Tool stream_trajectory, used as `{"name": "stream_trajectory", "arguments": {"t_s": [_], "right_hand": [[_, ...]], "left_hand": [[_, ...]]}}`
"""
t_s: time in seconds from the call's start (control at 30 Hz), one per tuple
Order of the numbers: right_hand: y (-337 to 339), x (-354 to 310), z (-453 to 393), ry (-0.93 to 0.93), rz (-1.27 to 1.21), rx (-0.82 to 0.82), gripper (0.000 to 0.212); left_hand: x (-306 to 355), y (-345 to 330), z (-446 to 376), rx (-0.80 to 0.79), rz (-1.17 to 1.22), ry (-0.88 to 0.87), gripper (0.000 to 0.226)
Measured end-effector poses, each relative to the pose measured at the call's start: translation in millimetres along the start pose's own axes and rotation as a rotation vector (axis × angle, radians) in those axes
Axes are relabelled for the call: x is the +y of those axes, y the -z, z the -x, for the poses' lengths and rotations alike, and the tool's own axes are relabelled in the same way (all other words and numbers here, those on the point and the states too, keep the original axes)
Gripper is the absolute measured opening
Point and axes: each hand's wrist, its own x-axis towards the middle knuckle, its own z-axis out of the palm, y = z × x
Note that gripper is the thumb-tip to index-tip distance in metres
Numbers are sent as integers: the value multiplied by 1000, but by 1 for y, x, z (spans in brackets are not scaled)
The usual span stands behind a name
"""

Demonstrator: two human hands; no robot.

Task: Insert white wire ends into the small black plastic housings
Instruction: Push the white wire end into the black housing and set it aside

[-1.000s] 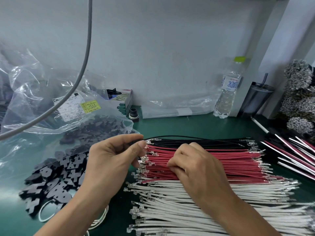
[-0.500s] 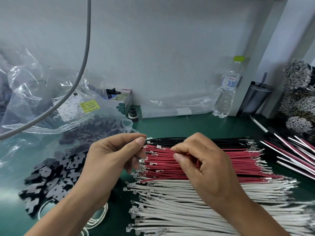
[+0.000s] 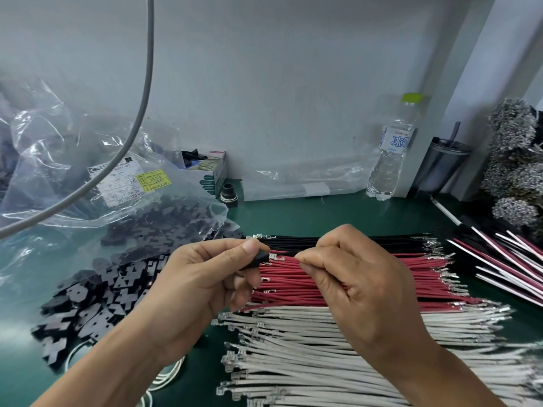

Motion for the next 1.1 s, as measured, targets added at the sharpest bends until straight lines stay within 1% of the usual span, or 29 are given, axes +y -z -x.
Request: {"name": "stream_trajectory", "arguments": {"t_s": [0.13,0.23,0.33,0.4,0.47,0.53,0.6,0.67,0.73,0.87,1.03,1.1], "right_hand": [[3,3,1,132,113,-8,6],[3,3,1,203,177,-6,8],[-3,-3,2,207,158,-9,10],[-7,-5,3,179,156,-20,11],[-7,-4,3,133,144,-35,12],[-6,-1,3,89,119,-55,14],[-4,1,4,51,72,-79,15],[-3,1,5,10,30,-97,14],[-2,0,5,-13,44,-98,13],[-6,-5,4,-9,47,-85,14],[-7,-6,5,6,-11,-113,16],[-2,-5,2,25,81,-102,15]], "left_hand": [[1,1,0,-3,2,32,38],[1,1,1,-5,-20,58,37],[-2,-1,2,1,-20,87,35],[-3,-4,3,10,-10,74,36],[-3,-6,4,26,-89,-10,37],[-5,-6,5,54,-352,-181,38],[-5,-6,6,92,-600,-352,32],[-7,-7,5,135,-708,-410,28],[-8,-9,6,156,-700,-394,29],[-7,-12,8,95,-555,-364,18],[-5,-6,7,34,-555,-336,12],[-6,-7,6,31,-552,-341,12]]}}
